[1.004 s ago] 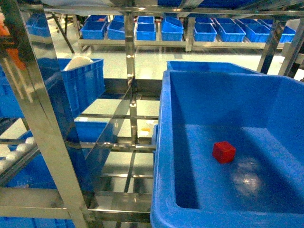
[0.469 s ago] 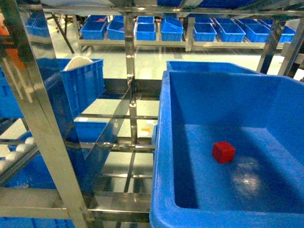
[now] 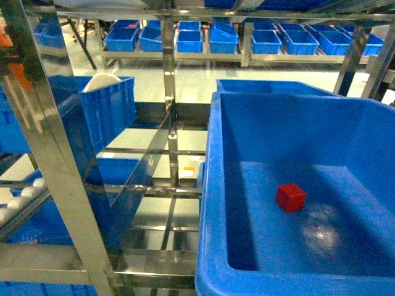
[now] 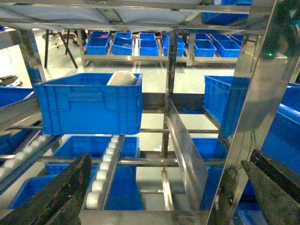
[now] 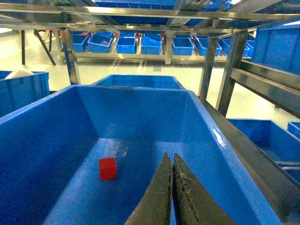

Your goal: Place magnetic block on left shelf second layer

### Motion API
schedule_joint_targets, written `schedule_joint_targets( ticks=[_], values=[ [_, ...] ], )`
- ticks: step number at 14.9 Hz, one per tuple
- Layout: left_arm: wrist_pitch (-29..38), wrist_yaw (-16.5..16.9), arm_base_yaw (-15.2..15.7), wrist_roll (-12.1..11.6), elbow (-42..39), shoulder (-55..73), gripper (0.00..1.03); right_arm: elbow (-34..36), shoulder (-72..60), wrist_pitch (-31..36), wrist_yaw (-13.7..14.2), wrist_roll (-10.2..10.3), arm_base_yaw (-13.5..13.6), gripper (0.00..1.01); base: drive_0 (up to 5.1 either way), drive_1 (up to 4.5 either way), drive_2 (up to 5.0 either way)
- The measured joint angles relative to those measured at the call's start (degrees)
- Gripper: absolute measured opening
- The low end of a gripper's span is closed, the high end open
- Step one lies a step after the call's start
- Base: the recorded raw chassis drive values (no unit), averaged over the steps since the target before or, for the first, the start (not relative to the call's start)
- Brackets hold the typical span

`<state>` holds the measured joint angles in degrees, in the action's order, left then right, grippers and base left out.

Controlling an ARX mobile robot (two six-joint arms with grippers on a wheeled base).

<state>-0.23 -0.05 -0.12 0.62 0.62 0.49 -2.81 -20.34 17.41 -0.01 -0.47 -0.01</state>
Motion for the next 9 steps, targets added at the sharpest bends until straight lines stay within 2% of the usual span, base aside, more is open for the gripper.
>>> schedule_joint_targets(
  ticks=[4, 9],
  values=[
    [0.0, 0.0, 0.0, -0.02, 0.0, -0.02, 0.98, 2.08, 4.96, -2.08, 0.0, 0.04, 0.0, 0.02, 0.0, 0.0, 0.0],
    [0.0, 0.0, 0.0, -0.02, 0.0, -0.02, 0.98, 2.05, 11.23, -8.72, 0.0, 0.04, 0.0, 0.02, 0.0, 0.0, 0.0]
  ],
)
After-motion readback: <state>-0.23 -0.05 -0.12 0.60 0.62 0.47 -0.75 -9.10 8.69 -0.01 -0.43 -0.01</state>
